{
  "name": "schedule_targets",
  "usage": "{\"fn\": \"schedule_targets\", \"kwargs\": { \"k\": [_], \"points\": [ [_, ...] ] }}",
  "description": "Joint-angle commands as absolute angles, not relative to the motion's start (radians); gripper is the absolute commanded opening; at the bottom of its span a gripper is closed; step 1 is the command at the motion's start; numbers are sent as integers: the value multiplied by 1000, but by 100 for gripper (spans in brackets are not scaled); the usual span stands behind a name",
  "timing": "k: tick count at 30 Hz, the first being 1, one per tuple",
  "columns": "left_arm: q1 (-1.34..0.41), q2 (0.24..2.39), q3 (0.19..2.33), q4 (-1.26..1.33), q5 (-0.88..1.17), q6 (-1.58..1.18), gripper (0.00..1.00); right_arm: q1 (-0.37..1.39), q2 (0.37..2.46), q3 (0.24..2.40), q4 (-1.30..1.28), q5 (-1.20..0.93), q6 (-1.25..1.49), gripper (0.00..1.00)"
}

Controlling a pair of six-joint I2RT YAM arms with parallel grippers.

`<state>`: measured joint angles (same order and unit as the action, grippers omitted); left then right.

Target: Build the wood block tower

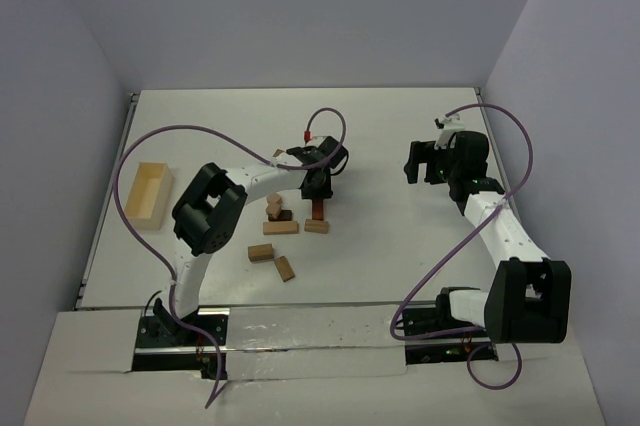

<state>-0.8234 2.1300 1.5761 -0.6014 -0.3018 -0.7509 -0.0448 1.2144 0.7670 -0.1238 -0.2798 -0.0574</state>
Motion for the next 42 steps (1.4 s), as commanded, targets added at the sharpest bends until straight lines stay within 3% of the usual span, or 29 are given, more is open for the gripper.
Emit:
{"fn": "schedule_targets", "kwargs": {
  "k": [1,17,18,23,28,31,35,38,42],
  "points": [
    [-837,2159,1560,-667,-300,-849,0,-53,1216,812,-115,-275,-61,100],
    [-795,2238,1608,-652,-311,-859,1,-54,1226,811,-117,-293,-66,100],
    [-793,2245,1614,-657,-310,-854,4,-54,1223,811,-119,-301,-69,100],
    [-790,2227,1599,-638,-298,-817,57,-54,1213,814,-124,-323,-72,100],
    [-790,2165,1562,-577,-287,-754,81,-53,1197,811,-127,-341,-75,100],
    [-789,2119,1555,-555,-291,-720,88,-51,1185,812,-129,-349,-76,100],
    [-753,1983,1502,-491,-285,-640,90,-37,1150,816,-133,-368,-88,100],
    [-659,1818,1398,-417,-129,-556,86,14,1125,827,-153,-380,-122,100],
    [-536,1638,1276,-350,78,-490,87,163,1121,850,-184,-385,-184,100]
  ]
}}
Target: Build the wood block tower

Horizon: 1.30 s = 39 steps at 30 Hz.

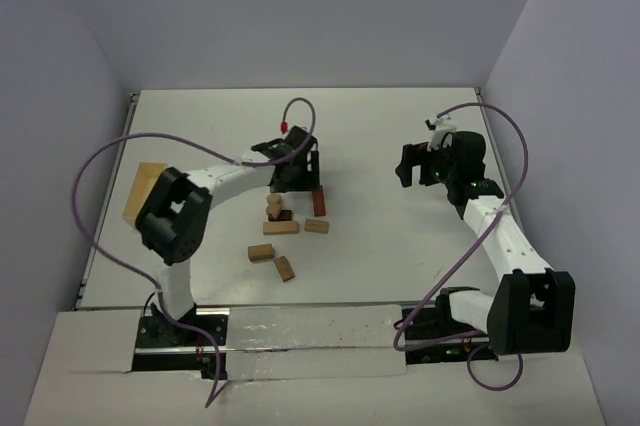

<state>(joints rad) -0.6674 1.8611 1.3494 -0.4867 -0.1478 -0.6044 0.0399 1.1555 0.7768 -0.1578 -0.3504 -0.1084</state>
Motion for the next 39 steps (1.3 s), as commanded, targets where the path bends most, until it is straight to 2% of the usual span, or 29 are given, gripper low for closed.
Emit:
{"fn": "schedule_targets", "kwargs": {
  "k": [1,5,8,12,14,20,29,39],
  "points": [
    [-502,1594,1247,-340,99,-460,88,207,1129,868,-201,-389,-200,100],
    [-435,1463,1179,-344,149,-378,89,375,1188,925,-255,-393,-238,100],
    [-351,1395,1129,-331,289,-349,89,541,1275,964,-282,-337,-293,98],
    [-254,1350,1082,-326,440,-321,87,769,1387,1005,-299,-243,-369,89],
    [-250,1322,1061,-331,460,-297,87,814,1434,1024,-296,-229,-379,85],
    [-247,1277,1002,-336,445,-258,86,871,1626,1123,-272,-228,-370,76],
    [-247,1305,1026,-347,433,-238,85,879,1805,1227,-261,-238,-366,77],
    [-247,1331,1038,-340,416,-234,85,888,1889,1277,-286,-265,-379,77]
  ]
}}
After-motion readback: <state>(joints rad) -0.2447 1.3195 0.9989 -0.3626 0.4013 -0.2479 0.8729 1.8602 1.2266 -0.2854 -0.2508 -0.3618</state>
